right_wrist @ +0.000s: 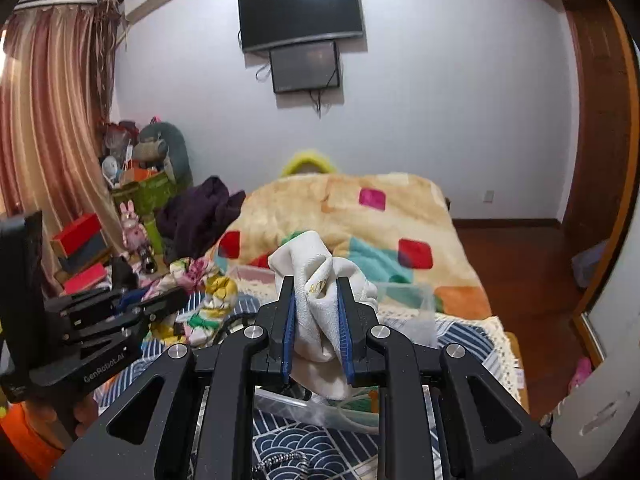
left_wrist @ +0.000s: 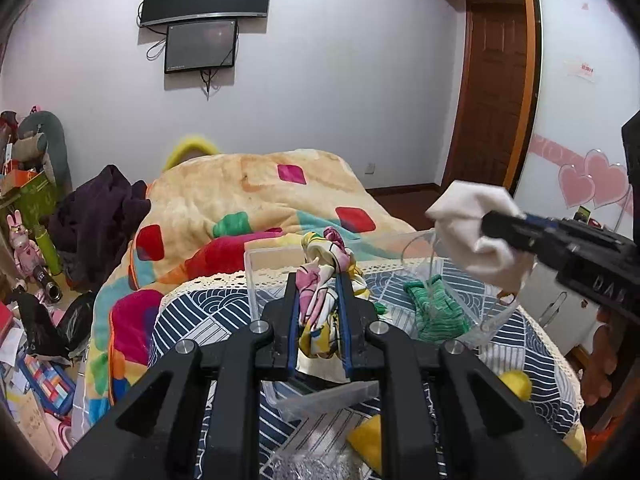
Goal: Organize soft objects
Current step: 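Lower the scrunchie and white cloth into the clear box and release both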
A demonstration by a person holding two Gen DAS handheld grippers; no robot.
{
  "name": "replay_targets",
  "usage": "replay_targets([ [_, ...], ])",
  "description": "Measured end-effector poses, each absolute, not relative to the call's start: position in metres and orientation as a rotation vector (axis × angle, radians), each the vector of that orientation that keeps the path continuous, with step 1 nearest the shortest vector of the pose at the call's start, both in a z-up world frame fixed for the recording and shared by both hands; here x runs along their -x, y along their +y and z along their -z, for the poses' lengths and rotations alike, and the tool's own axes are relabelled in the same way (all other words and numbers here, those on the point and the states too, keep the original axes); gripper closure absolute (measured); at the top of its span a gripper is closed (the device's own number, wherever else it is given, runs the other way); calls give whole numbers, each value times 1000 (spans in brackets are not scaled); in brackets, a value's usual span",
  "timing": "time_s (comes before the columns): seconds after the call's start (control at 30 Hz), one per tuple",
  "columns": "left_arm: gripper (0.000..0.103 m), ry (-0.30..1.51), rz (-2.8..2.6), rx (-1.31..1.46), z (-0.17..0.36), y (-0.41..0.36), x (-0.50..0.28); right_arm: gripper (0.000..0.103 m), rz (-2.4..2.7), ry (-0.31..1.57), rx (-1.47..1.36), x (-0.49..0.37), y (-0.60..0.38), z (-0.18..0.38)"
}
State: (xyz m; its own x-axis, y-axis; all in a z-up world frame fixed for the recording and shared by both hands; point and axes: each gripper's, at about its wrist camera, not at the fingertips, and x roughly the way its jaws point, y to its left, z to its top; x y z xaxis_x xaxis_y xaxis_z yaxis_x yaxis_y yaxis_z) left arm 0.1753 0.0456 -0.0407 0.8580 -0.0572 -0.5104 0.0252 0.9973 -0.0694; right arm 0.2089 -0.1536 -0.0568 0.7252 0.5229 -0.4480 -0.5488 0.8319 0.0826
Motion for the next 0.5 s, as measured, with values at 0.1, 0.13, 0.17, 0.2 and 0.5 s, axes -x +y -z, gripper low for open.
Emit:
replay_targets([
  [0.1, 87, 568, 47, 59, 48, 41, -183, 86, -578, 509, 92, -216, -145, 68],
  [0.13, 87, 580, 47, 61, 51, 41, -185, 86, -573, 520, 98, -219, -144, 70],
  [0.17, 87, 590, 39, 64, 54, 41, -188, 86, -571, 535, 103, -223, -142, 73],
  [0.2, 87, 609, 36, 73, 59, 41, -192, 86, -572, 554, 108, -226, -140, 77],
  [0.5, 87, 743, 38, 64, 96, 29, -216, 86, -567, 659, 152, -242, -132, 98],
])
